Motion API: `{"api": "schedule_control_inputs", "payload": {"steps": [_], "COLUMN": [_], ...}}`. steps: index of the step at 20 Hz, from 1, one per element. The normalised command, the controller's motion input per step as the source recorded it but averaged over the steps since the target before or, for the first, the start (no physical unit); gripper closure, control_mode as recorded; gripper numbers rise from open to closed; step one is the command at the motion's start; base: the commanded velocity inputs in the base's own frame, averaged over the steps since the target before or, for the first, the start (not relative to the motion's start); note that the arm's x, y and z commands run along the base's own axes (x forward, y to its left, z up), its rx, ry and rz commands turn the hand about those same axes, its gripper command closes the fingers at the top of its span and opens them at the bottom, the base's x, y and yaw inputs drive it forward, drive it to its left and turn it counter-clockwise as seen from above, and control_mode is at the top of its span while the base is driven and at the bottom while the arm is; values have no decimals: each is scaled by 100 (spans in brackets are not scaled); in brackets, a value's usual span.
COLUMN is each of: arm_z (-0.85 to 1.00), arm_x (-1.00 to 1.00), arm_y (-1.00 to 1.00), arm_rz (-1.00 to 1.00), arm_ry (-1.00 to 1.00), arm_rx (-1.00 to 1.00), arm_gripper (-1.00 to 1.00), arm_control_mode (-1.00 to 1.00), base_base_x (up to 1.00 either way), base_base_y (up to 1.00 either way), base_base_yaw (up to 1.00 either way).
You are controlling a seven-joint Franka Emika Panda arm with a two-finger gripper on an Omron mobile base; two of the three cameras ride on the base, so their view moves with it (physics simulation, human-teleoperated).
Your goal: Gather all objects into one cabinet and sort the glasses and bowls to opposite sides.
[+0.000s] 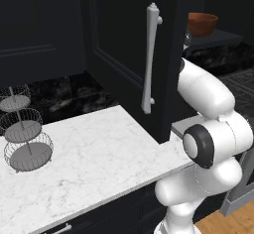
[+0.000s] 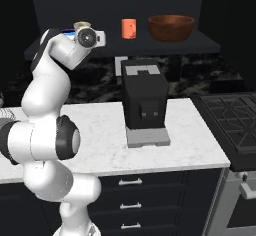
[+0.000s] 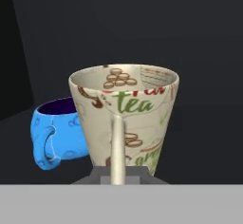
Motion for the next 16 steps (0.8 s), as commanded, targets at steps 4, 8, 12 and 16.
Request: {"api": "schedule_control_inputs", "payload": {"steps": [4,8,12,16], "arm_z": [6,16,10,0], "arm_x": [-1,-13,-26,-39], "arm_y": [3,0,-14,-43], "arm_rz": [0,0,0,0], "arm_ry": [1,0,0,0], "arm_rx": [0,0,0,0], "arm_gripper": [-100,-100,-100,-100], "arm_control_mode": [-100,-100,-100,-100], "base_base_x": [0,0,0,0], "base_base_y": [0,0,0,0], "base_base_yaw": [0,0,0,0]}}
